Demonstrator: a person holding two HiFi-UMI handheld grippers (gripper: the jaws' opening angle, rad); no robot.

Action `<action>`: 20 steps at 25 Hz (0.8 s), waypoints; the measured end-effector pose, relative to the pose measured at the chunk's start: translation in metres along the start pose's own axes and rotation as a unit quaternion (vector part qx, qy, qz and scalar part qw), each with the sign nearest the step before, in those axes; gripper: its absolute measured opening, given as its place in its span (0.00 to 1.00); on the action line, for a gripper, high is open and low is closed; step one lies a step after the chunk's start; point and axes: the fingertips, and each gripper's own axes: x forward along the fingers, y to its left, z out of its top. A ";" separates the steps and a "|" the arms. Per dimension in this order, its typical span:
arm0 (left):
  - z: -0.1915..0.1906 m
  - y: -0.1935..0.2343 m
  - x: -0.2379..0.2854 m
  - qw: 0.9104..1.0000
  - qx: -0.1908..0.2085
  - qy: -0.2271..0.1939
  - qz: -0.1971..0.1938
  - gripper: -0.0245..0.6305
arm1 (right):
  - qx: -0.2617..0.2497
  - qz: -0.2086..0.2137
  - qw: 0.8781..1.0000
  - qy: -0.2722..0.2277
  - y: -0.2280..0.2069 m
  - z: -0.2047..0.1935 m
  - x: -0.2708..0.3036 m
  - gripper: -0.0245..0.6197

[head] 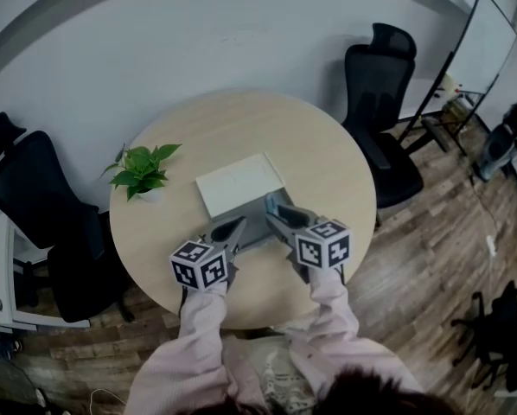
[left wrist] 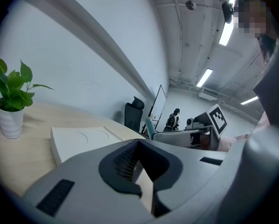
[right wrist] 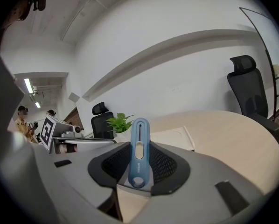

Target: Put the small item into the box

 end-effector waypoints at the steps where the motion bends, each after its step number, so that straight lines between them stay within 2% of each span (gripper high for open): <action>1: -0.001 0.002 0.001 1.000 -0.002 0.002 0.003 0.05 | -0.001 0.002 1.000 0.003 -0.001 0.000 0.002 0.23; 14: -0.018 0.018 0.011 0.999 -0.034 0.022 0.017 0.05 | -0.002 0.019 0.999 0.039 -0.013 -0.009 0.025 0.23; 20: -0.029 0.027 0.013 0.998 -0.054 0.038 0.017 0.05 | -0.017 0.023 0.997 0.073 -0.016 -0.018 0.041 0.23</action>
